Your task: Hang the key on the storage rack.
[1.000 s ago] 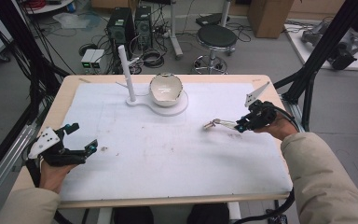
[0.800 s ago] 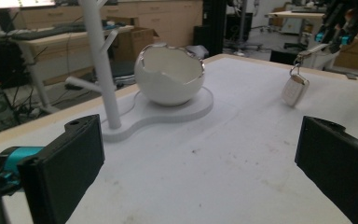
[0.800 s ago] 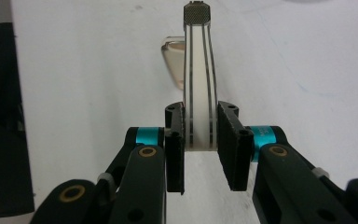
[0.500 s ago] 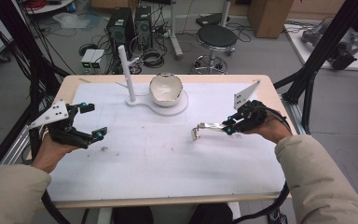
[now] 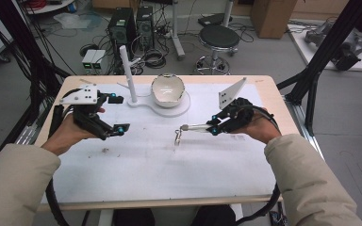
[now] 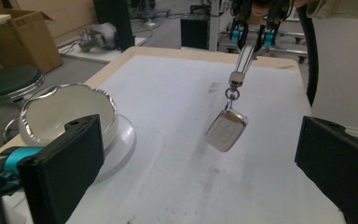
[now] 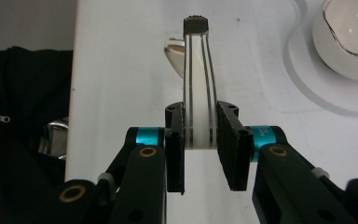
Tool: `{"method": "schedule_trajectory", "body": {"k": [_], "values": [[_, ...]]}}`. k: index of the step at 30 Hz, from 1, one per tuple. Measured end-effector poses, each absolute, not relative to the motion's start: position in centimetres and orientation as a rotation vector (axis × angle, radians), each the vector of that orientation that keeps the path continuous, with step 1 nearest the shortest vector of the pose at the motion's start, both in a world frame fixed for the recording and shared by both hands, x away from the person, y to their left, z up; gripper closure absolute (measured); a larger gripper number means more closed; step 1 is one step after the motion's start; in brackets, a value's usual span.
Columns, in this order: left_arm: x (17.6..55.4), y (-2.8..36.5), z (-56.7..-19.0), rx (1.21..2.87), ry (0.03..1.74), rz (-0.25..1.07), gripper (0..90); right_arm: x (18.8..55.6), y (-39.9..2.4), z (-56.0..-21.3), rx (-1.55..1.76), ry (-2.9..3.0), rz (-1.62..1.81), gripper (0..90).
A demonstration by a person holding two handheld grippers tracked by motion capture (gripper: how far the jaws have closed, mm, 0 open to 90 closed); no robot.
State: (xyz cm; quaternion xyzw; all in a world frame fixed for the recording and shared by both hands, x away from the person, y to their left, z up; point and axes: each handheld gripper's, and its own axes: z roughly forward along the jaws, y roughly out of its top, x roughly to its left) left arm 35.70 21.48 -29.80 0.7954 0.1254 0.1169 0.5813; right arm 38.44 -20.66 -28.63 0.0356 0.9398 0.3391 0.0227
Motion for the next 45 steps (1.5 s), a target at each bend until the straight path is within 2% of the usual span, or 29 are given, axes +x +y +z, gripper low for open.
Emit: {"method": "schedule_trajectory", "body": {"k": [14,20,24,29,32,36,37,42,45], "values": [[36.4,14.3,-30.0,2.017,0.146,0.137,1.8,38.1,-17.3,-27.9,-0.014,2.907,1.154,74.3],[36.4,12.5,-30.1,2.069,0.106,0.129,1.9,38.0,-16.4,-27.9,-0.044,2.916,1.146,74.3],[36.3,11.2,-30.9,2.117,0.073,0.107,8.4,37.7,-15.8,-28.1,-0.059,2.938,1.119,74.4],[36.2,10.2,-31.4,2.151,0.037,0.073,11.6,37.5,-15.7,-28.2,-0.053,2.950,1.108,74.3],[36.1,9.9,-31.6,2.163,0.011,0.052,24.3,37.6,-15.6,-28.2,-0.073,2.943,1.113,74.3],[36.1,9.7,-31.7,2.184,-0.002,0.045,29.7,37.5,-15.6,-28.2,-0.070,2.942,1.105,74.3],[36.1,9.7,-31.7,2.188,-0.009,0.040,36.0,37.5,-15.6,-28.4,-0.077,2.948,1.111,74.3],[36.1,9.6,-31.8,2.199,-0.027,0.035,46.8,37.5,-15.4,-28.6,-0.086,2.957,1.102,74.2],[35.9,9.6,-31.9,2.231,-0.049,0.060,61.5,37.4,-15.4,-28.6,-0.080,2.952,1.103,74.2]]}}
